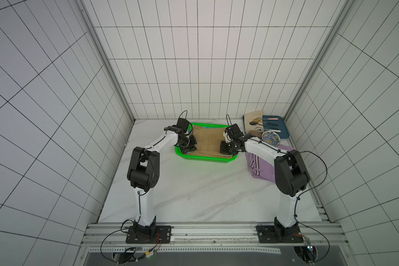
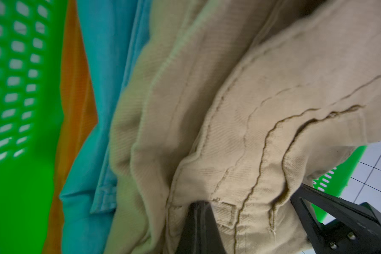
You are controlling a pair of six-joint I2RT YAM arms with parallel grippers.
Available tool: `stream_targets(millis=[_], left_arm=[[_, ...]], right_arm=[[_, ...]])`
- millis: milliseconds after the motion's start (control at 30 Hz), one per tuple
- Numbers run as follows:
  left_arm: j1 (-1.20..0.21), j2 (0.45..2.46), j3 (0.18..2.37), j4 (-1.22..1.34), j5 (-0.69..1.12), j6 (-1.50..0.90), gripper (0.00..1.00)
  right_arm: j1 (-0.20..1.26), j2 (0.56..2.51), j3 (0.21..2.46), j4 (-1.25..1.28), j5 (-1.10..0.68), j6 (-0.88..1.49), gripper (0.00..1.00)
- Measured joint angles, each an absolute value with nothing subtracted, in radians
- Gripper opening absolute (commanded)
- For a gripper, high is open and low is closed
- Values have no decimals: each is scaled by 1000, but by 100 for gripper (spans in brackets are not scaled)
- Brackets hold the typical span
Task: Put the folded long pants in the basket
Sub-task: Place the long pant in the basket.
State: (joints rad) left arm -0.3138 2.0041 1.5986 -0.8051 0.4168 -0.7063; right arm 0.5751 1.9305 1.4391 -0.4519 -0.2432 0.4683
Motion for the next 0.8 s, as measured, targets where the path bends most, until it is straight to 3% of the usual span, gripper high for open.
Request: stream_targets(millis=[300, 433, 800], left_arm=[[-313, 1866, 1571, -802, 408, -774, 0], [-313, 1893, 1694, -813, 409, -796, 0], [-282, 2289, 2084, -864, 402, -769, 0]], right_arm=[[573, 1767, 1451, -501, -141, 501, 19], [562, 1764, 1569, -499, -88, 479, 19], [510, 2146, 1828, -490, -39, 397, 10]])
